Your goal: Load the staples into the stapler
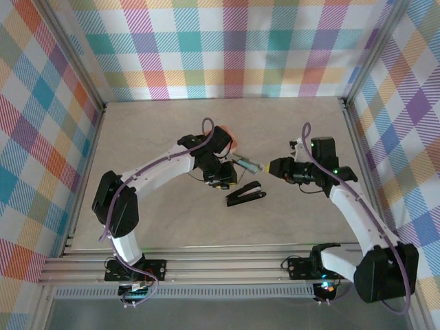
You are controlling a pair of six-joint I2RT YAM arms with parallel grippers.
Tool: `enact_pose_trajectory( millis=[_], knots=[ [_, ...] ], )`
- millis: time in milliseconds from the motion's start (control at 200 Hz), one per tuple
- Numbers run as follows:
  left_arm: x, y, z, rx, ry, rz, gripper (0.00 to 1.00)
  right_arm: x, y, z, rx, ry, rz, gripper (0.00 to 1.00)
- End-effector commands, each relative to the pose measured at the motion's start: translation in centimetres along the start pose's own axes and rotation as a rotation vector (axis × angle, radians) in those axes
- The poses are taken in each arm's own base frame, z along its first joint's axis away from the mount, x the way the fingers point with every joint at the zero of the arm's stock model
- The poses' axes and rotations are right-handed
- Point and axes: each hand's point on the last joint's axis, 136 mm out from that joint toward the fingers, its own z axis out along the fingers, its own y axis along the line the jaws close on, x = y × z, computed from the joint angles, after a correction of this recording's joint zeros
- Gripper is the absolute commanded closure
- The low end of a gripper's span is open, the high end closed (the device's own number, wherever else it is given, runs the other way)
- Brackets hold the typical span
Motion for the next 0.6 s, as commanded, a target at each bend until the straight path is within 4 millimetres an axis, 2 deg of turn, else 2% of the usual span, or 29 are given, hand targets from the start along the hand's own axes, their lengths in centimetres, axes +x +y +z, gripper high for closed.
enact_pose_trajectory(
  millis=[0, 75, 190, 310, 595],
  knots=[
    [-1.1, 0.1, -0.6, -0.043, -0.035, 0.077, 1.0, 1.7, 0.9, -1.4, -0.004, 0.031, -0.064, 0.56],
    [-1.5, 0.6, -0.8, -0.087, -0.041, 0.152, 1.0, 2.3, 1.6, -1.9, -0.024, 0.05, -0.046, 0.48],
    [-1.8, 0.8, -1.3, -0.123, -0.045, 0.244, 1.0, 2.2, 1.8, -1.3, -0.039, 0.099, 0.101, 0.41],
    [-2.0, 0.3, -1.8, -0.115, -0.056, 0.293, 1.0, 2.3, 2.7, 0.0, -0.101, 0.193, 0.273, 0.39],
    [-2.0, -1.5, -1.7, -0.086, -0.079, 0.375, 1.0, 3.1, 5.3, 3.2, -0.16, 0.291, 0.328, 0.38]
  ],
)
